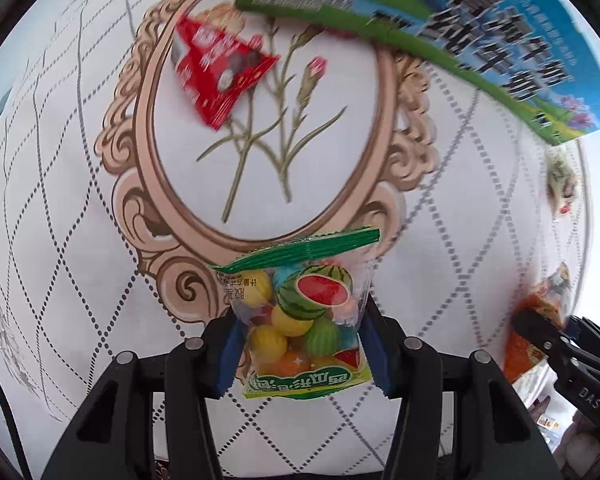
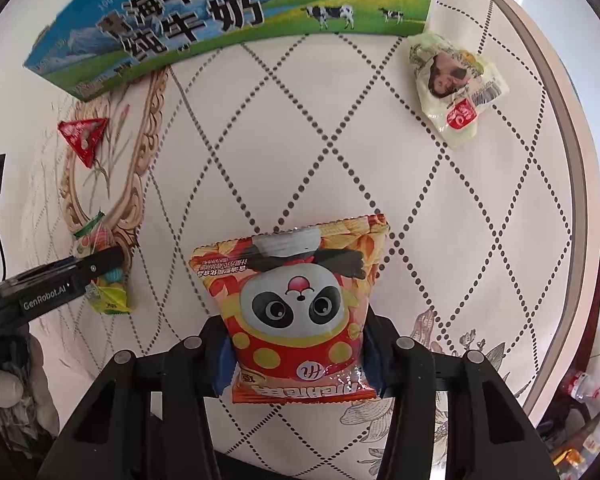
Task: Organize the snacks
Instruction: 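Carry both packets into the cardboard box and open both tools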
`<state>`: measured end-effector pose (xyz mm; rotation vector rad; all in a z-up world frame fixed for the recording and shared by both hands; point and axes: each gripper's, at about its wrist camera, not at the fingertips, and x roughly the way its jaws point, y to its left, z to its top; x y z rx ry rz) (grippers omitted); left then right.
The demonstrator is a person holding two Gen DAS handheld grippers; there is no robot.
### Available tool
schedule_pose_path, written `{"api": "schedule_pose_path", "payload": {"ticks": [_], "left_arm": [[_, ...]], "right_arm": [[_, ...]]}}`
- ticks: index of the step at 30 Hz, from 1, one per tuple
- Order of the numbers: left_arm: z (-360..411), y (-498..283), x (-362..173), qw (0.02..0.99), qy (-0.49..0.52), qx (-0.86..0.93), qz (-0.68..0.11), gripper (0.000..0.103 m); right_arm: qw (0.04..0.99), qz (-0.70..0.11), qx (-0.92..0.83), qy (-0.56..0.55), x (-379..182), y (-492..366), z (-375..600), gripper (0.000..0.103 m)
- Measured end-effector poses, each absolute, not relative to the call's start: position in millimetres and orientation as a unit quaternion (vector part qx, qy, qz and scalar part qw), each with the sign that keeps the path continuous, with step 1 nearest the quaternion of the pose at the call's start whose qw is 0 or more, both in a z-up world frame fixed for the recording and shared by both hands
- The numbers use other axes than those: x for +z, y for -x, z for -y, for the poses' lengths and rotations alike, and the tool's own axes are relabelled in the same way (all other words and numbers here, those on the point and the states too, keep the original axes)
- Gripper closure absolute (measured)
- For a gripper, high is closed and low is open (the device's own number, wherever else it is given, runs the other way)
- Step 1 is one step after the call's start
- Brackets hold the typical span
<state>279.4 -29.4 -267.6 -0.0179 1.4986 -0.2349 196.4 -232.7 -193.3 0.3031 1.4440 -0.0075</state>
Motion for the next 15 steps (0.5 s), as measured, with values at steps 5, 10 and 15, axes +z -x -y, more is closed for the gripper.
{"api": "schedule_pose_path", "payload": {"ticks": [5, 10, 15], "left_arm": [[49, -293, -208, 0.744, 0.018, -0.153, -0.65, 0.053], [77, -326, -130, 0.774, 0.007, -0.2, -0.601, 0.053], [97, -374, -91, 0.792, -0.026, -0.209, -0.573, 0.053]], "right_arm": [[0.756, -0.632, 0.018, -0.17, -158, -205, 240, 0.051], [0.792, -0.576, 0.042, -0.198, -93, -230, 253, 0.051], [0.832, -0.517, 0.049, -0.196, -31, -277, 271, 0.051]]}}
